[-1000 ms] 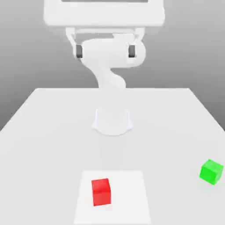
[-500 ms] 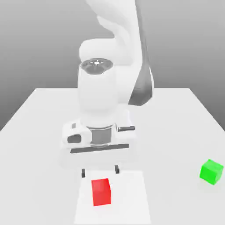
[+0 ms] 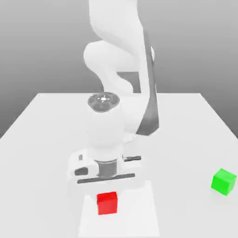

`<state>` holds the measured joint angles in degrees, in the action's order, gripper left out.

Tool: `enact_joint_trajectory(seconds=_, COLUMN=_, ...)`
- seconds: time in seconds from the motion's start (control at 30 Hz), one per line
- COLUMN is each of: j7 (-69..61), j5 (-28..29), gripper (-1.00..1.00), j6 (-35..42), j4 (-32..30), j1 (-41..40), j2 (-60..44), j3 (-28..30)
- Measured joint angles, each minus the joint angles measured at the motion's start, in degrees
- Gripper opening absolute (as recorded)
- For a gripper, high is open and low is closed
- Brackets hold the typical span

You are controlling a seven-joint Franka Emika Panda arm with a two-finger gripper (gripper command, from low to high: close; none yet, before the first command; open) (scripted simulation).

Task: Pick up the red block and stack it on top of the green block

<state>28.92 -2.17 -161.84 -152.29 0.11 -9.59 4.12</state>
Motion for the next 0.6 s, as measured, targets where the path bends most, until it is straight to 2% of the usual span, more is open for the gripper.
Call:
enact_joint_trajectory(seconds=0.1, j7=1.4, j5=1.26, gripper=-1.0, j6=4.05, j4=-0.32, j1=1.52, j2=4.36, j3=-0.89)
enact_joint_trajectory(seconds=0.6, j7=10.32, j5=3.41, gripper=-1.0, j6=11.01, j4=4.94, j1=28.07, j2=6.01, j3=-15.74)
